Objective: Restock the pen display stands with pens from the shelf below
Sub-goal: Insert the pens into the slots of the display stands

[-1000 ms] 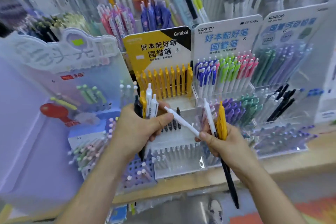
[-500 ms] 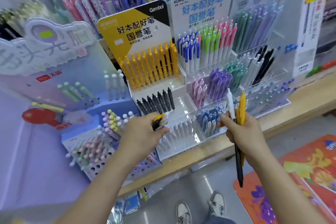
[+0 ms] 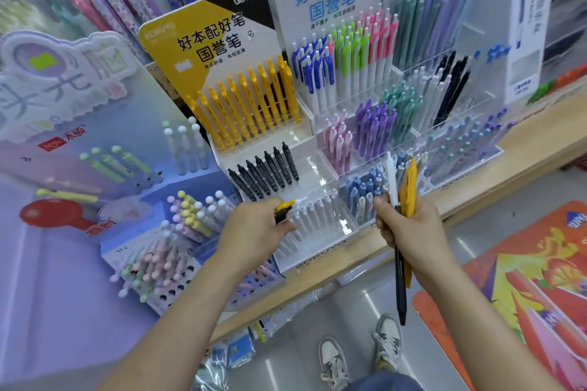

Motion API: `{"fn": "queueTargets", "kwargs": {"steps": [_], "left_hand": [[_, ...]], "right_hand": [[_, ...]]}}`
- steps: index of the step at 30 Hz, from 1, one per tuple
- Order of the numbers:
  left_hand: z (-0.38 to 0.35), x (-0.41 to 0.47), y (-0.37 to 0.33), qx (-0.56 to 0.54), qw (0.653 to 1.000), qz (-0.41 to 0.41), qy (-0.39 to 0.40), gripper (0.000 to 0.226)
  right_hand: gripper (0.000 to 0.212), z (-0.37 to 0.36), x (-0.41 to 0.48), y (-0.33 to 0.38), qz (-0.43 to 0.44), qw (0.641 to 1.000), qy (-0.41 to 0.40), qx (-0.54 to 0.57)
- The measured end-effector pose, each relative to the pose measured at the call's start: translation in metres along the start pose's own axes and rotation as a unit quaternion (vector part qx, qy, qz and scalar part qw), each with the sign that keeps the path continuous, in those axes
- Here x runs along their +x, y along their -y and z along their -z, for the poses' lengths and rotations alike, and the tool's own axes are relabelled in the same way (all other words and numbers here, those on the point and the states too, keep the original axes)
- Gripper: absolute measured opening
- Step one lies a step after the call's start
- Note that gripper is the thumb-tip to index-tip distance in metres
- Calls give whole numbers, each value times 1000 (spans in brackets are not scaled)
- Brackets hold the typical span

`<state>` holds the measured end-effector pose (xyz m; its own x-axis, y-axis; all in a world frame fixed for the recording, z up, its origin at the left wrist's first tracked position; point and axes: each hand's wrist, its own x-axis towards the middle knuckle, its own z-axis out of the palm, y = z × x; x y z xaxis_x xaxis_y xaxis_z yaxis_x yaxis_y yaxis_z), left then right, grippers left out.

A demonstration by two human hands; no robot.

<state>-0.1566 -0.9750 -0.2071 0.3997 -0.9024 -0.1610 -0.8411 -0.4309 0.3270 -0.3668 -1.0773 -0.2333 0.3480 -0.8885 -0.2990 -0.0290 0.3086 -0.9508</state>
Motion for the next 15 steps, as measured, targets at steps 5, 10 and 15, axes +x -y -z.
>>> {"fn": "queueTargets", "kwargs": {"steps": [5, 10, 15], "left_hand": [[-9, -1, 8, 44, 998, -39, 10, 30], [-20, 2, 8, 113, 991, -56, 44, 23], [-24, 12, 8, 132, 988, -41, 63, 20]], "right_hand": [[16, -4, -4, -1, 9, 1000, -3, 4], [26, -12, -9, -4, 3, 1000, -2, -14], [27, -19, -14, -4, 0, 1000, 10, -15]]}}
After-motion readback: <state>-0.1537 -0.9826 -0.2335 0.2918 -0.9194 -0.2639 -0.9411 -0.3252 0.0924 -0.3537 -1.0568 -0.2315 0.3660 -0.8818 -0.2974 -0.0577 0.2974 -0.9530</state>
